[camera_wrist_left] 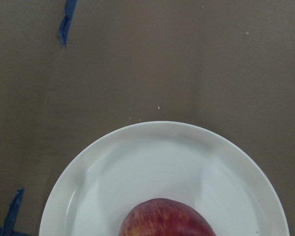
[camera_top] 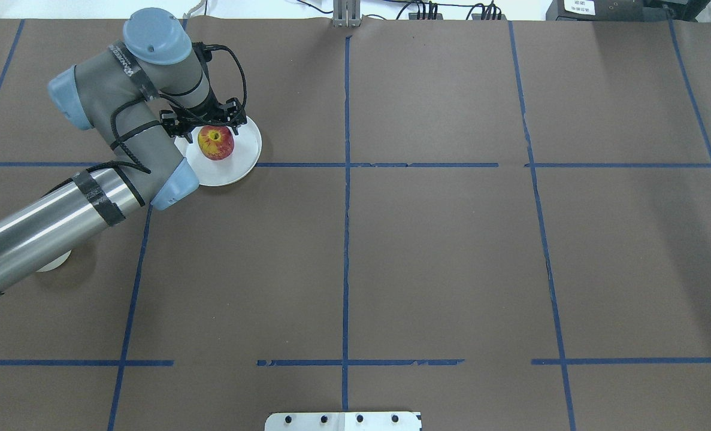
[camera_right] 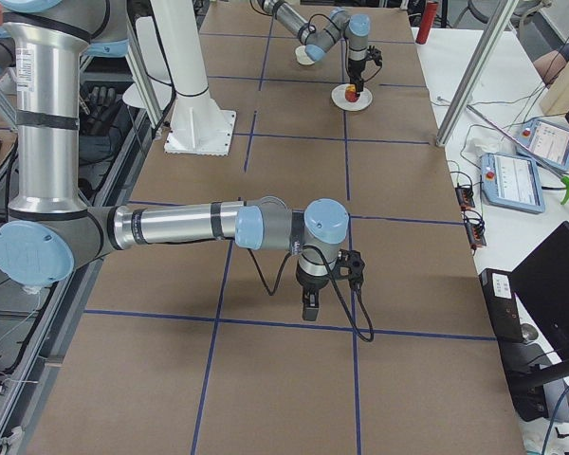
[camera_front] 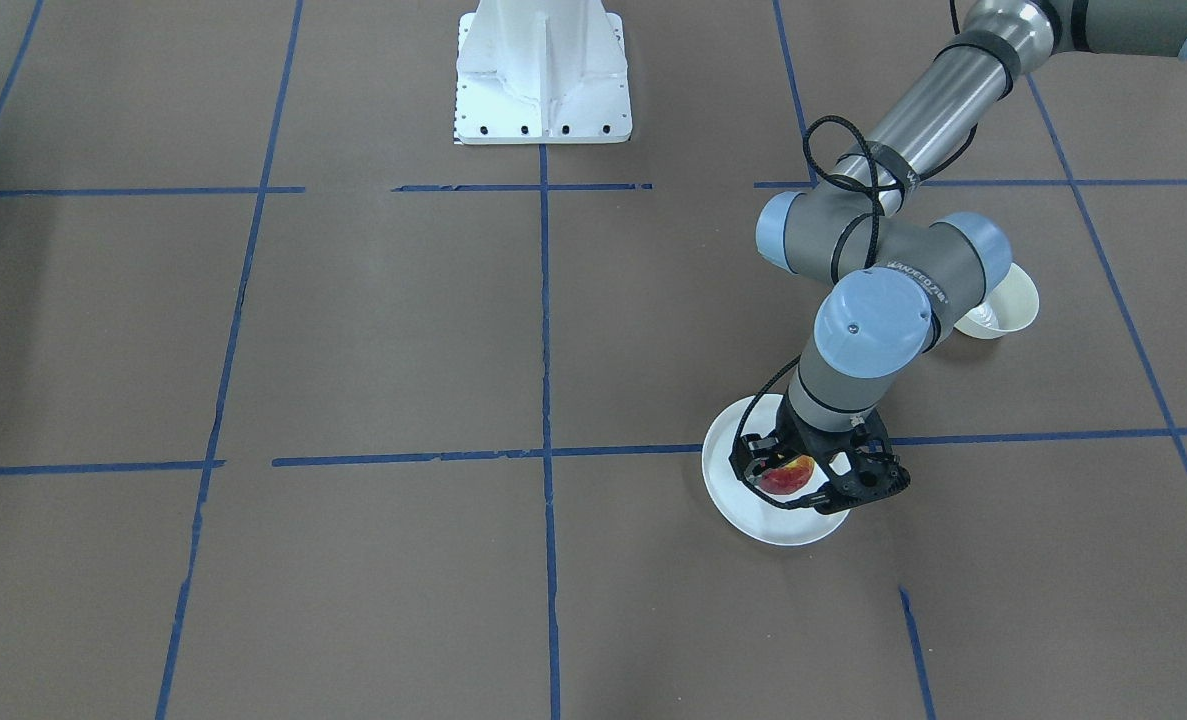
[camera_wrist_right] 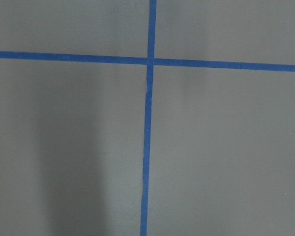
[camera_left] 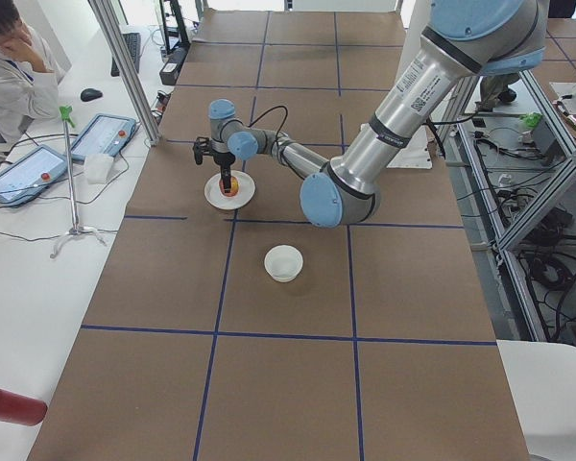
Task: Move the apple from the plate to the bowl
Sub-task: 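Lower the left gripper and close it around the apple, then lift the apple with the left gripper and carry it over the white bowl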
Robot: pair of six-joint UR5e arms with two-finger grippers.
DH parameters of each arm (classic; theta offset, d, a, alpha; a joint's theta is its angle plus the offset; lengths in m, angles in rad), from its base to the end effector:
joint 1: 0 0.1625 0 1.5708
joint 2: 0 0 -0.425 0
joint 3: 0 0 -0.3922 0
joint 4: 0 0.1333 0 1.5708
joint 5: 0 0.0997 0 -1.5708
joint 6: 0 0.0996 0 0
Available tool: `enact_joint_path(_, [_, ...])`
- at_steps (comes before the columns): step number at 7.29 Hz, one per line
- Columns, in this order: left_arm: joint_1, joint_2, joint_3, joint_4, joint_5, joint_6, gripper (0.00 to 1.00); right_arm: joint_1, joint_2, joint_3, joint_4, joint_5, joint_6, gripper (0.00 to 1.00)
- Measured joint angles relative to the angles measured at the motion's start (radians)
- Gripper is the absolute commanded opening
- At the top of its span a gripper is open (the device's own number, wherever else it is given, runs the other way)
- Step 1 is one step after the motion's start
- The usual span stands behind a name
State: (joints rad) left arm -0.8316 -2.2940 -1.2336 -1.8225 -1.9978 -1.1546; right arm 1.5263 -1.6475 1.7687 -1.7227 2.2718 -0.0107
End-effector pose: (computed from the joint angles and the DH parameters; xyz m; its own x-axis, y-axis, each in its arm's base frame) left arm 0.4566 -0.6375 0.3469 0.6999 -0.2215 -0.6791 0.2445 0.9676 -0.0636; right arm 0.0488 -0.4567 0.6180 0.7638 -0.0249 0.6450 0.0526 0.9983 -0.0238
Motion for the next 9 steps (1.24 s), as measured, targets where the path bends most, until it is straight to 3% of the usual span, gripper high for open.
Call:
enact_joint_path(1, [0.007, 0.0, 0.01, -0.014, 0.007, -0.001, 0.95, 0.0, 0.0, 0.0, 0.0, 0.0, 0.0, 1.0])
enact_joint_path(2, [0.014, -0.001, 0.015, -0.02, 0.013, -0.002, 0.8, 0.0, 0.0, 0.0, 0.0, 0.0, 0.0, 1.0])
enact_joint_path(4, [0.022, 0.0, 0.018, -0.024, 0.016, -0.005, 0.0, 0.0, 0.0, 0.0, 0.0, 0.0, 0.0, 1.0])
enact_joint_path(7, [0.009, 0.004, -0.036, 0.019, 0.017, -0.004, 0.0, 0.0, 0.0, 0.0, 0.0, 0.0, 0.0, 1.0])
enact_joint_path(9, [-0.024, 0.103, -0.294, 0.166, 0.017, 0.002, 0.0, 0.0, 0.0, 0.0, 0.0, 0.0, 0.0, 1.0])
